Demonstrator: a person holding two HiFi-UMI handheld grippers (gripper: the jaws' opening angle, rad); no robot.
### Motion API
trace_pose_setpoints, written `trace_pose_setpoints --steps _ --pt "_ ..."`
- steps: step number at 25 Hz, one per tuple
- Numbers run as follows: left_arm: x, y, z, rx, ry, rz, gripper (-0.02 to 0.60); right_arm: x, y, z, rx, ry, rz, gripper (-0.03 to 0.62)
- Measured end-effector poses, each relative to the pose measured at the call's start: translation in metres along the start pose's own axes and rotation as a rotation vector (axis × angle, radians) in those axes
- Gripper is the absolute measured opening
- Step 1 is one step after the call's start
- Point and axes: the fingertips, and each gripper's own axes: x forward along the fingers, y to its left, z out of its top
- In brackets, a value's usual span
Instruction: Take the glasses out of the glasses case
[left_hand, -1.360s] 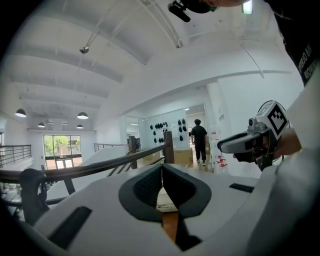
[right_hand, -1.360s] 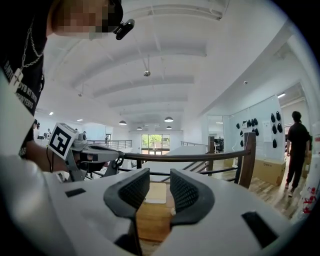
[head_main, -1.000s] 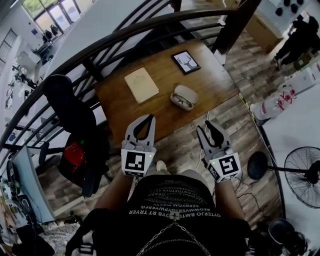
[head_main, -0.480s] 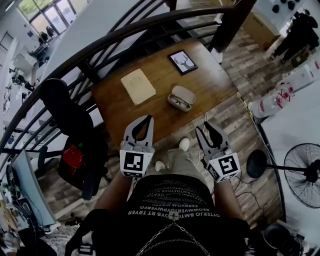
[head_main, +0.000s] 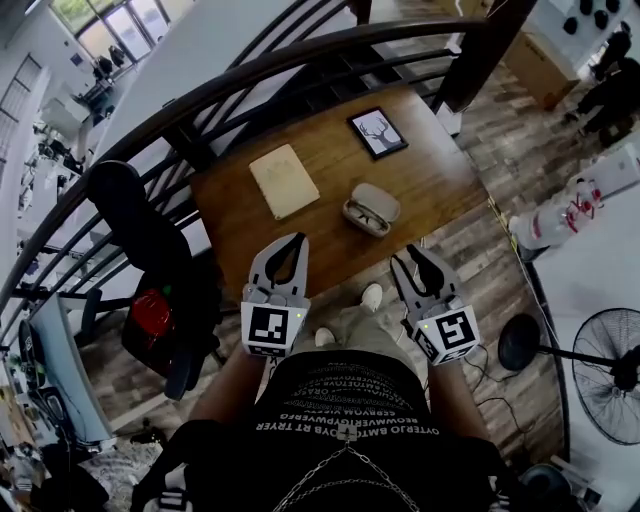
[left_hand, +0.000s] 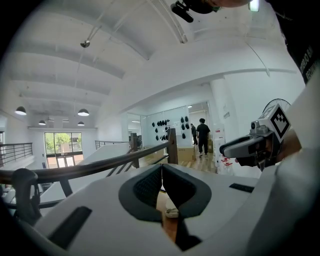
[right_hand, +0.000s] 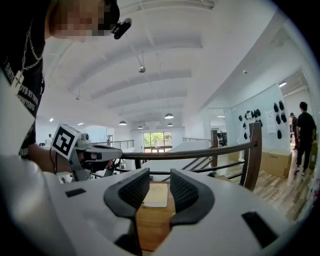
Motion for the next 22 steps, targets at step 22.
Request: trace_pose_setpoints --steps 22 --pt "0.097 0.005 -0.016 -0.028 0.068 0.061 0.029 0.077 -0.08 -0.044 0.076 0.115 0.108 0.12"
